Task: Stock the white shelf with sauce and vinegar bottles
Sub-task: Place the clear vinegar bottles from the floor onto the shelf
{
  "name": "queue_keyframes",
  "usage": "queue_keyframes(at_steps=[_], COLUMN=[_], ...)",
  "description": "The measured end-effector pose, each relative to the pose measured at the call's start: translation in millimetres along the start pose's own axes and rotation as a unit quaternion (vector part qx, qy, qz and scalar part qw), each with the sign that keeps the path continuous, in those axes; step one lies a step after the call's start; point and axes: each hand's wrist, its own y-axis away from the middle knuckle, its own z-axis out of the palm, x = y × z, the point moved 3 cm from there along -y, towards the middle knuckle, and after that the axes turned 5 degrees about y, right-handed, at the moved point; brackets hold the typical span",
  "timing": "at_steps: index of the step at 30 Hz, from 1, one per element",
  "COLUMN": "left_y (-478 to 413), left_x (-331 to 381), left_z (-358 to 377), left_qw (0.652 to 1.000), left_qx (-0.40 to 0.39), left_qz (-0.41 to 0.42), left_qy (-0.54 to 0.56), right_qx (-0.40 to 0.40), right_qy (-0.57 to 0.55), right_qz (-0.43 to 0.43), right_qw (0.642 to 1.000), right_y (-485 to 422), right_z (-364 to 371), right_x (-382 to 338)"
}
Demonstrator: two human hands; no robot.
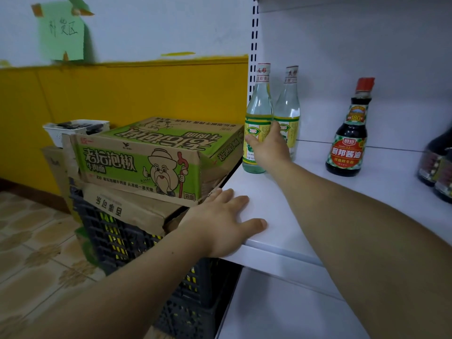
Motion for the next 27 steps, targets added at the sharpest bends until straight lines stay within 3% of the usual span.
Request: queue_keyframes(at_steps=[13, 19, 27], left_y=[-1, -2, 48], left_x=[0, -1, -8], left_z=[-1, -3, -30], left_qw=[1.0, 1.0, 0.998], left_qx=[0.003, 0.001, 0.012], left_qz=[0.009, 0.013, -0.02], left_qy=[0.005, 0.025, 0.06], right_qx=[-0.003, -0.032, -0.153], right_qy=[-0.028, 0.014, 0.144], right_qz=[0.018, 0.049, -0.028], right_qw=[0.999, 0.998, 0.977], right_y=[-7, 12, 96], right_z=[7, -8, -52], right_x=[3, -1, -41])
